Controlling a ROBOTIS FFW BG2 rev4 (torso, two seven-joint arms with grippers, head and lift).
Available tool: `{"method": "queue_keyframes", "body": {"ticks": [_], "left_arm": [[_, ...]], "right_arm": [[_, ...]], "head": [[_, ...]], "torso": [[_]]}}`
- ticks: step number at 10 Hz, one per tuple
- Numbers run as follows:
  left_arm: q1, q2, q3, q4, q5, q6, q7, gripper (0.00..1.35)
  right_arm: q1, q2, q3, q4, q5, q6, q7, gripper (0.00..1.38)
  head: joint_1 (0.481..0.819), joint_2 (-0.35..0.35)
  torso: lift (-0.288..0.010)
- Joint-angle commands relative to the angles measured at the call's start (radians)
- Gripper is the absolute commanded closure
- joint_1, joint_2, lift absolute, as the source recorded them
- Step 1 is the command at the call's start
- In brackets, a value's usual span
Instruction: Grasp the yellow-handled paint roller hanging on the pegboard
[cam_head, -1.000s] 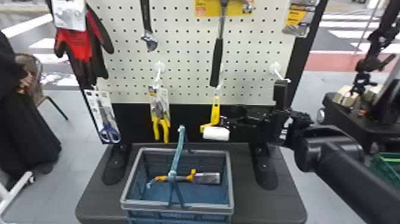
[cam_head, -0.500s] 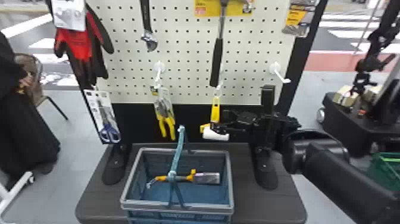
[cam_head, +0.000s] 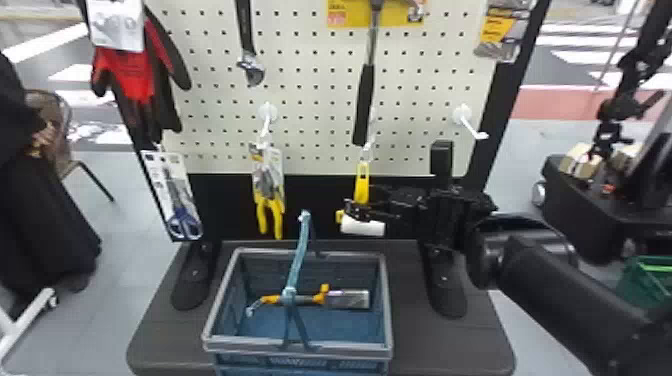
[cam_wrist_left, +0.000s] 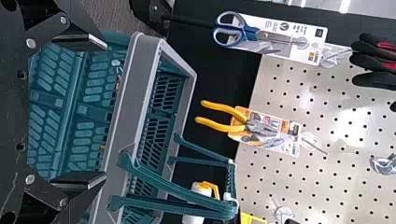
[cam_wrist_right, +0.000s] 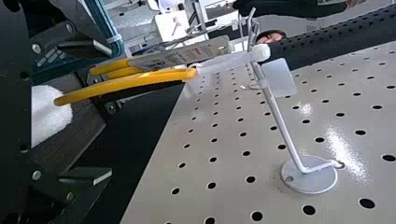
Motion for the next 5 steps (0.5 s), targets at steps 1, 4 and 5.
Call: {"method": "queue_keyframes", "body": {"ticks": [1,4,5], "left_arm": [[0.000,0.000,0.000,0.001,0.000,0.000,-0.001,0.31],[0.004,0.000,0.000,0.001,0.003,-0.005,0.000,0.31],[0.004,0.000,0.000,0.001,0.005,-0.006,-0.001,0.31]], "right_arm": [[-0.002,0.009,0.000,0.024,-0.013,0.000,0.001,0.80],[0.004,0.015,0.000,0.029,-0.022,-0.037,-0.010,1.28],[0.006,0.015,0.000,0.027,-0.021,-0.038,-0.010,1.28]], "head": [[0.549,0.000],[0.549,0.000],[0.549,0.000]], "torso": [[-0.100],[-0.100],[-0.100]]}}
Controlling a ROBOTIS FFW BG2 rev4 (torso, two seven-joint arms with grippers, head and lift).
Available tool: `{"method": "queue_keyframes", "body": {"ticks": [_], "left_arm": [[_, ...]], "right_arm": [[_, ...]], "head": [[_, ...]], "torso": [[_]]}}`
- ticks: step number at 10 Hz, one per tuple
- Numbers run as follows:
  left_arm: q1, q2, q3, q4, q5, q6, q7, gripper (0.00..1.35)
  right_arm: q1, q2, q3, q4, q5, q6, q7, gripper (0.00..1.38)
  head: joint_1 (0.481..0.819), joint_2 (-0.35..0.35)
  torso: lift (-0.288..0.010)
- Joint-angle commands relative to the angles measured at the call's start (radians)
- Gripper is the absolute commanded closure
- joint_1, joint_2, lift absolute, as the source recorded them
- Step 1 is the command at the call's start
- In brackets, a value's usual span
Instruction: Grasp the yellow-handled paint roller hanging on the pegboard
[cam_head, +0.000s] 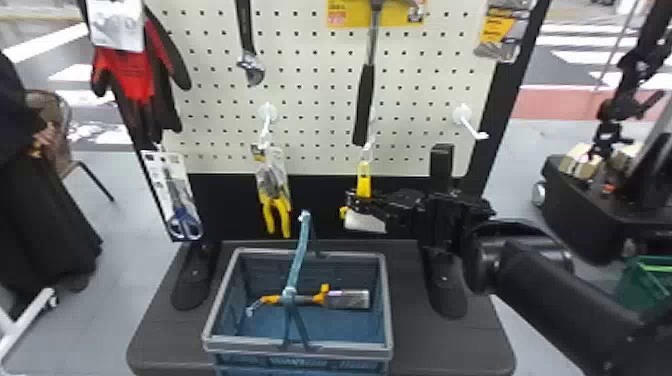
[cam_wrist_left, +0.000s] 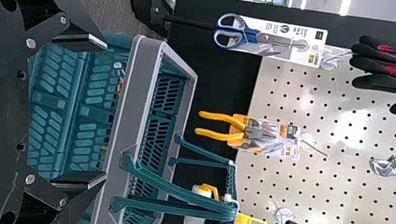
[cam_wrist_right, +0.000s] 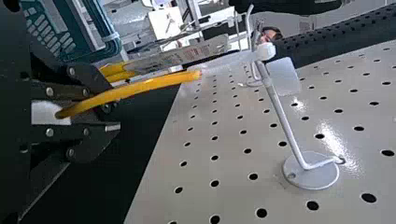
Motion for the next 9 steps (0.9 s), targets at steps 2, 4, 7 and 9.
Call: {"method": "queue_keyframes", "body": {"ticks": [2,4,7,9], "left_arm": [[0.002,0.000,0.000,0.000,0.001,-0.001,0.000,0.31],[0.002,0.000,0.000,0.000,0.001,-0.001,0.000,0.31],[0.002,0.000,0.002,0.000,0.001,-0.001,0.001,0.31],[0.002,0.000,0.002,0.000,0.001,-0.001,0.001,0.31]], "right_arm": [[0.004,0.000,0.000,-0.004,-0.001,-0.004,0.000,1.28],[0.006,0.000,0.000,-0.004,-0.003,-0.004,-0.001,1.28],[0.008,0.000,0.000,-0.004,-0.012,-0.007,-0.003,1.28],[0.012,0.000,0.000,-0.004,-0.015,-0.009,-0.003,1.28]], "head": [[0.549,0.000],[0.549,0.000],[0.549,0.000],[0.549,0.000]], "torso": [[-0.100],[-0.100],[-0.100],[-0.100]]}}
